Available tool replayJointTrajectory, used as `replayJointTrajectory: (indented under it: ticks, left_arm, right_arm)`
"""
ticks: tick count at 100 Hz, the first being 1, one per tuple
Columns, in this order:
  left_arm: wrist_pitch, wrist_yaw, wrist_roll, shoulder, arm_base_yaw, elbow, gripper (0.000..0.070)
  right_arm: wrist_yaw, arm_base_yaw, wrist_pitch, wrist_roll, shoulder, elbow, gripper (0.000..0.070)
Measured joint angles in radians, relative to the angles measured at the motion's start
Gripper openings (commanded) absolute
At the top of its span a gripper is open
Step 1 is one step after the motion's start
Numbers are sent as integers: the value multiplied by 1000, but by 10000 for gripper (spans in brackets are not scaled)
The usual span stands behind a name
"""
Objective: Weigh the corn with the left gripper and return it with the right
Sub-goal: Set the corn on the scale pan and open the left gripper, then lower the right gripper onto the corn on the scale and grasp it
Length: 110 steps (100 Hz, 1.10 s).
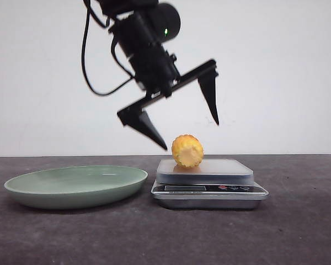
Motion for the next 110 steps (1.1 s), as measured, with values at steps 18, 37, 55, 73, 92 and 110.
replayJointTrajectory:
  ticks: [18, 37, 55, 73, 92, 110]
  left_arm:
    - [-194, -127, 98, 0, 0, 166, 700]
    - [-429, -199, 259, -47, -3, 366, 700]
    - [-455, -253, 317, -269, -51, 426, 700]
    - [-472, -261, 320, -542, -162, 441, 700]
    - [-584, -379, 307, -745, -296, 442, 700]
    - [-671, -511, 265, -874, -322, 439, 700]
  right_arm:
    - [33, 0, 1, -1, 0, 0, 670]
    - [51, 0, 17, -3, 5, 0, 670]
    - [-47, 0, 71, -2, 41, 0, 670]
    - [-163, 1, 197, 10, 104, 0, 670]
    - [-163, 9, 393, 106, 220, 0, 670]
    - [-148, 78, 531, 194, 400, 0, 670]
